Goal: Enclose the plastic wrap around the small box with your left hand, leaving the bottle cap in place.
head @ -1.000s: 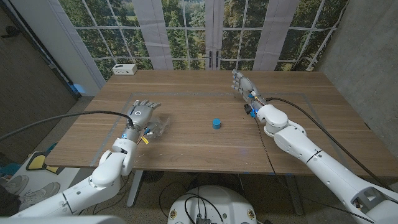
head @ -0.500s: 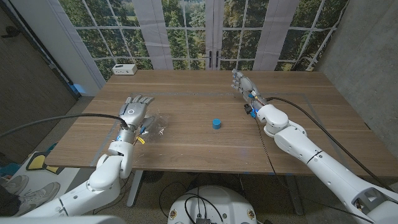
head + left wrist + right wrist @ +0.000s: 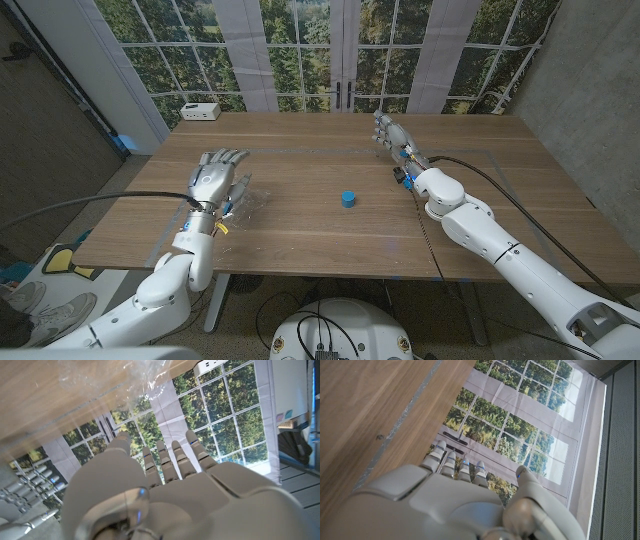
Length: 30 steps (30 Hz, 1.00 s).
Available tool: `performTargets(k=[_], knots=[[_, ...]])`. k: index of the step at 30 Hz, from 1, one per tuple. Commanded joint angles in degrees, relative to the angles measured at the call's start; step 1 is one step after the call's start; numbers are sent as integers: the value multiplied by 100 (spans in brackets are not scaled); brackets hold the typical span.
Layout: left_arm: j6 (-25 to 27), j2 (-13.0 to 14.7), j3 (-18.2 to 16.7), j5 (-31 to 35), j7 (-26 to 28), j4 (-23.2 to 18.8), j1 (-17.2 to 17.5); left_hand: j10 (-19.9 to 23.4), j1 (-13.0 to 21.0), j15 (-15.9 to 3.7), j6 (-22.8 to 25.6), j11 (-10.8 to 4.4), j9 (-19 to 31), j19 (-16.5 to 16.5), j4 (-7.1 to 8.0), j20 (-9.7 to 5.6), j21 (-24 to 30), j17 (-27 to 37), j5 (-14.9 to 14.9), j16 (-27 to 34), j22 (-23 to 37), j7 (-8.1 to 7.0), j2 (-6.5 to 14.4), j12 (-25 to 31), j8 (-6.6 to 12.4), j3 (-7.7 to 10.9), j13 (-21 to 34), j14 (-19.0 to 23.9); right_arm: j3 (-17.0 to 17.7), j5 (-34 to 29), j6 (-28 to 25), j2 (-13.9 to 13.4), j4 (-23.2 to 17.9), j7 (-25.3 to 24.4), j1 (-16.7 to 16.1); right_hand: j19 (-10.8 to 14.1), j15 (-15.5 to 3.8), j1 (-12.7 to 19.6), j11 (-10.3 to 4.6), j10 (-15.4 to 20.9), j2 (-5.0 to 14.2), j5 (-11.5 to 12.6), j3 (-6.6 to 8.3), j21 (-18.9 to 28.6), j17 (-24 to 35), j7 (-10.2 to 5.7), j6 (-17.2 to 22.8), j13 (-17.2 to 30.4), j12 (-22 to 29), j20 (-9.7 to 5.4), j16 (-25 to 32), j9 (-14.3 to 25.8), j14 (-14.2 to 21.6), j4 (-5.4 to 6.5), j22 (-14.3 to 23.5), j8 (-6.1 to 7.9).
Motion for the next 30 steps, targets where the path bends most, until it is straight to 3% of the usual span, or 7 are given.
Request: performTargets(k=[1,6,8,12,16,19,30], knots=[[68,-44,-156,-512,-71,-91,122,-585,-617,137,-587,47,-24,-255,369,94,-119,-80,-61,-106,-23,-65,-99,-129,-28,64,-191,-564,-52,14,69,48,143,145,120,35,29,-1,26,18,-16,-11,57,13,23,15,25,19,16,-7,2,24,33,-1,17,29],[425,101,-48,-759,-888,-224,-42,-1209,-1752,265,-1299,90,-61,-673,843,83,-436,-138,-230,-119,-72,-37,-243,-139,-16,-165,-565,-1248,-45,-8,55,17,120,131,102,27,36,-3,32,23,-21,-12,55,8,23,13,24,19,17,-1,0,24,32,-2,17,28],[554,332,-35,-967,-1505,-367,-131,-1558,-2172,304,-1590,28,-71,-925,894,84,-620,-147,-202,-133,-81,-46,-216,-147,-21,-231,-705,-1630,-23,21,77,28,128,117,77,28,29,-4,32,25,-24,-13,54,9,24,14,20,19,18,-2,-3,24,26,-2,17,26],[516,462,37,-1196,-1823,-352,-286,-2461,-3260,389,-2398,40,-81,-1760,983,48,-1142,-137,-119,-117,-81,81,-190,-155,-39,-452,-837,-2505,-15,23,79,14,121,118,65,21,30,-13,30,26,-34,-15,47,5,26,14,25,19,17,-2,-3,24,27,1,17,28],[880,607,386,-1130,-2414,-390,-635,-3118,-4046,464,-3019,73,-80,-2174,1020,29,-1438,-134,-4,-122,-71,201,-144,-160,-28,-548,-849,-3087,-11,-5,89,20,115,72,52,18,29,-18,31,27,-38,-16,43,3,27,11,21,19,17,-1,-3,24,27,3,17,26],[1009,631,571,-1112,-2559,-332,-785,-3470,-4338,495,-3370,128,-80,-2402,1046,-11,-1587,-132,71,-130,-62,302,-114,-171,-41,-578,-849,-3437,0,20,80,29,122,64,43,23,35,-20,33,30,-38,-16,43,4,28,9,21,19,18,0,-1,24,32,4,17,26],[1291,775,1147,-1090,-3140,-173,-1275,-4104,-4435,574,-4068,213,-73,-2849,1078,-44,-1855,-118,214,-129,-41,547,-94,-164,-45,-678,-841,-4034,-19,33,70,62,168,80,79,19,42,-28,33,35,-42,-17,40,1,29,5,12,19,18,4,-2,24,35,8,16,22]])
